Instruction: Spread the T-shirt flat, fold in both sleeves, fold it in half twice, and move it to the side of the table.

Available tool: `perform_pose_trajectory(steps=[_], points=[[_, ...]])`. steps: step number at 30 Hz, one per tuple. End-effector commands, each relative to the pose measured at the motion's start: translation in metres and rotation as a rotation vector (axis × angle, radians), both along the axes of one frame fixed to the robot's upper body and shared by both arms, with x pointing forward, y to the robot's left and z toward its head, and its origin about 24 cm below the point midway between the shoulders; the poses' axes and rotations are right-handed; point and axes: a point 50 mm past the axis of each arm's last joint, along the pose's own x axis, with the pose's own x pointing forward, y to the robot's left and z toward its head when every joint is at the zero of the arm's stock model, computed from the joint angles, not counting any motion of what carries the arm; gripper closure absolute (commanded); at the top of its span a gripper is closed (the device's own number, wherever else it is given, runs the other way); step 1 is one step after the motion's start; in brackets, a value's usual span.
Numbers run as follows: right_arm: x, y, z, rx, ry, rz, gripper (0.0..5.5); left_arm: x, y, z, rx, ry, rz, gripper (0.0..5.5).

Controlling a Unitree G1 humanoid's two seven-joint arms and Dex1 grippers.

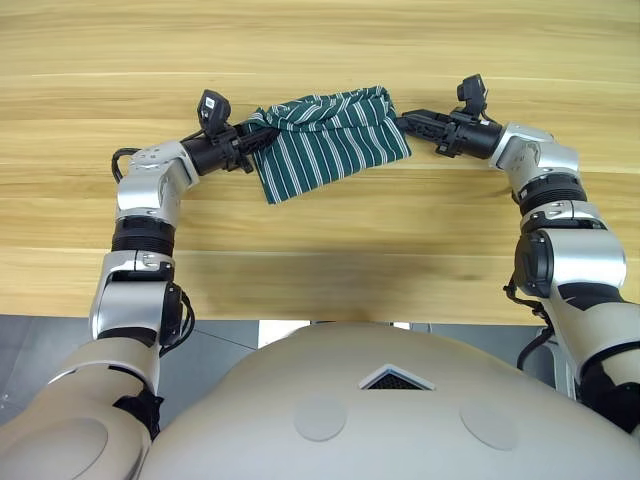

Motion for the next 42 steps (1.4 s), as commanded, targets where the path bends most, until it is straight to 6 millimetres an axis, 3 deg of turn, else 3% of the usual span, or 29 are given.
perform_pose_trajectory(steps=[1,9,14,17,20,22,24,27,30,35,42], points=[[0.005,0.002,0.004,0.002,-0.023,-0.016,2.7,0.008,0.005,0.015,-0.034,-0.066,0.011,3.51],[0.008,0.0,0.013,0.07,-0.09,-0.03,1.23,0.007,0.008,0.039,-0.135,-0.16,0.018,2.12],[0.011,-0.002,0.026,0.104,-0.185,-0.034,0.45,0.0,0.031,0.046,-0.117,-0.224,0.095,1.41],[0.007,0.0,0.039,0.114,-0.326,-0.004,0.24,-0.011,0.039,0.06,-0.074,-0.39,0.157,1.21],[-0.007,0.009,0.056,0.111,-0.547,0.057,0.24,-0.032,0.025,0.088,-0.053,-0.673,0.225,1.21],[-0.018,0.019,0.067,0.108,-0.667,0.095,0.49,-0.046,0.02,0.1,-0.058,-0.812,0.366,1.18],[-0.026,0.032,0.074,0.103,-0.738,0.123,0.92,-0.057,0.021,0.102,-0.076,-0.872,0.53,1.56],[-0.031,0.056,0.084,0.085,-0.806,0.176,1.5,-0.069,0.019,0.096,-0.066,-0.893,0.706,2.11],[-0.029,0.081,0.081,0.008,-0.811,0.216,1.96,-0.075,0.021,0.083,-0.037,-0.862,0.83,2.14],[-0.022,0.114,0.061,-0.128,-0.741,0.254,2.95,-0.081,0.02,0.068,-0.029,-0.83,0.888,2.14],[-0.013,0.126,0.049,-0.189,-0.689,0.255,4.3,-0.083,0.022,0.063,-0.042,-0.826,0.909,2.14]])
